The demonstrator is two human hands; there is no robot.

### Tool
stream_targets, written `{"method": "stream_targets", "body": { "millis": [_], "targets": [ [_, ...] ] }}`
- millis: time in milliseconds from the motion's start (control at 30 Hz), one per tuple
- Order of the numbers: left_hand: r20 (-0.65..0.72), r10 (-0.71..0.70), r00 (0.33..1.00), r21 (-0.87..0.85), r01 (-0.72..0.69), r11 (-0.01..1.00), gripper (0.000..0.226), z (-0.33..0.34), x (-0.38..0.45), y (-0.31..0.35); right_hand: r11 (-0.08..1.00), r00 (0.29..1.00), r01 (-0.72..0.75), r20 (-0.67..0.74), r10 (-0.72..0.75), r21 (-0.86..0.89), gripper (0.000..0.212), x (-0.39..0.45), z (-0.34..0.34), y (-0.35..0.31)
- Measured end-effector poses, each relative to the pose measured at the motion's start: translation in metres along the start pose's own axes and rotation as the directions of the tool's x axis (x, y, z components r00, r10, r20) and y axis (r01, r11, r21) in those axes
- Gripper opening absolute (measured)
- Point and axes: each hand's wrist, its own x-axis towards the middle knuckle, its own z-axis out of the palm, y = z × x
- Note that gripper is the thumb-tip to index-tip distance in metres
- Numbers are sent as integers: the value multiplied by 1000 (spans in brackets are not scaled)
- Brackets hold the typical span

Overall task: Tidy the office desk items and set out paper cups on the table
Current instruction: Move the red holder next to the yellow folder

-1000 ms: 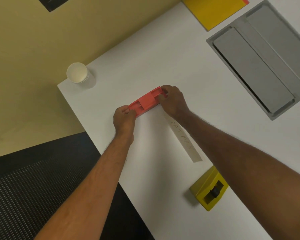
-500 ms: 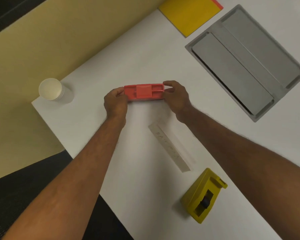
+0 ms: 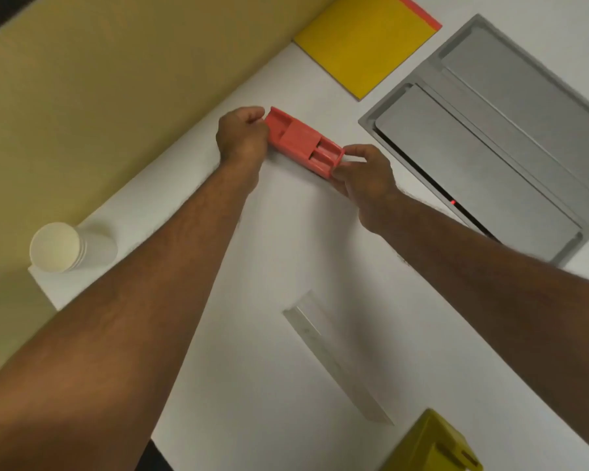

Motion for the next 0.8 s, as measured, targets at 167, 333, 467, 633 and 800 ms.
{"method": "stream_targets", "body": {
  "millis": [167, 333, 467, 633, 800],
  "targets": [
    [6, 76, 997, 49, -76, 996, 40, 20, 41, 19, 999, 998, 53, -23, -53, -1, 28, 37, 15, -14],
    [16, 140, 990, 74, -141, 987, 35, 32, 72, 28, 990, 990, 132, -32, -134, -46, 31, 61, 22, -25],
    [20, 176, 984, 85, -177, 981, 29, 40, 81, 26, 982, 986, 160, -39, -165, -101, 29, 69, 23, -24],
    [25, 213, 977, 93, -215, 972, 31, 40, 82, 21, 967, 974, 221, -15, -224, -128, 32, 70, 19, -16],
    [18, 229, 973, 95, -229, 969, 40, 39, 71, 20, 971, 982, 189, 5, -191, -145, 50, 71, 18, -18]
  ]
}}
